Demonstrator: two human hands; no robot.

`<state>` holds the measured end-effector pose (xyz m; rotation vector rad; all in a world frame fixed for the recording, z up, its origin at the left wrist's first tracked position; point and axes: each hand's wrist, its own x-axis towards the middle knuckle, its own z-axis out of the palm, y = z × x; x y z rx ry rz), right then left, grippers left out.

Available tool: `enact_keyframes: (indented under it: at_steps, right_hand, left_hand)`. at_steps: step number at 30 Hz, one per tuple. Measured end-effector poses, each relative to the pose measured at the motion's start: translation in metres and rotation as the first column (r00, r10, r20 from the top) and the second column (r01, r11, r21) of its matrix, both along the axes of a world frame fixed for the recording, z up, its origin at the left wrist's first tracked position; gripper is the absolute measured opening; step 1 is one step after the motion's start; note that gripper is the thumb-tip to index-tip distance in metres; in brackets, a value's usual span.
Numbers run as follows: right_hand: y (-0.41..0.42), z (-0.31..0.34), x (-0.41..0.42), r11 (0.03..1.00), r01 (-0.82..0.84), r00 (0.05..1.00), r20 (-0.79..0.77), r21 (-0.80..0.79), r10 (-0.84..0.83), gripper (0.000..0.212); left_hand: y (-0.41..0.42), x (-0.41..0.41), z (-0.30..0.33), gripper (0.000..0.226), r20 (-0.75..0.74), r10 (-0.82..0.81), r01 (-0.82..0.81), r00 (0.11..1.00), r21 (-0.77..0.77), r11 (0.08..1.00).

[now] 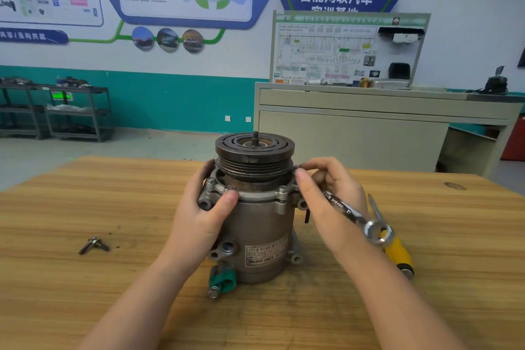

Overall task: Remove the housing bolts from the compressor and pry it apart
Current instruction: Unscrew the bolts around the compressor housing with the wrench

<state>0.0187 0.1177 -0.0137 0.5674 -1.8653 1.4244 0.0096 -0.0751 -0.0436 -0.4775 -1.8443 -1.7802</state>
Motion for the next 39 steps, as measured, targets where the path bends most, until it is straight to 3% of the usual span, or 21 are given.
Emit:
enact_keyframes:
  at_steps: [4,7,12,24,27,31,39]
  right_hand:
    - [-0.001,0.0009,-0.0002,1.0,0.016,1.0,0.001,-0.017,-0.016,0.018]
    - [-0.0007,0.002,0.0013,1.0,-0.002,1.0,-0.005,-0.029,0.002,0.01]
    - [-0.0011,0.0022,0.0033,0.999,0.026,0.999,-0.027,0.024,-0.025,0.026]
    - [0.0002,0.0021,0.0049,1.0,0.005,1.0,0.023,0.026,-0.006,0.017]
    - [-0.0003,0.0026,0.0047,0.998,0.043,0.999,0.005,0.044,-0.044,0.028]
    - [-0.0009,0.0019,0.0048,0.999,0.034,0.998,0.046,0.021,-0.035,0.012]
    - [0.0016,0.0023,0.0062,0.999,0.026,0.999,0.029,0.024,-0.027,0.013]
  left_hand:
    - [-0.0015,-0.0012,-0.001,0.092,0.005,0.004,-0.004,1.0,-0.017,1.0]
    - [-0.0018,-0.0013,-0.0007,0.093,0.005,-0.001,0.001,1.0,-0.02,1.0]
    - [-0.0018,-0.0019,-0.0007,0.093,0.004,-0.005,0.005,1.0,-0.019,1.0]
    - [-0.0006,-0.0023,-0.0007,0.093,0.023,-0.015,0.016,1.0,-0.002,1.0]
    - [-0.0008,-0.0015,-0.0006,0.094,0.022,-0.007,0.007,1.0,-0.002,1.0]
    - [-0.0005,-0.0007,-0.0005,0.095,0.028,-0.017,0.017,0.999,0.004,1.0]
    - [-0.0011,-0.0004,-0.0004,0.094,0.049,-0.015,0.014,0.999,0.008,1.0]
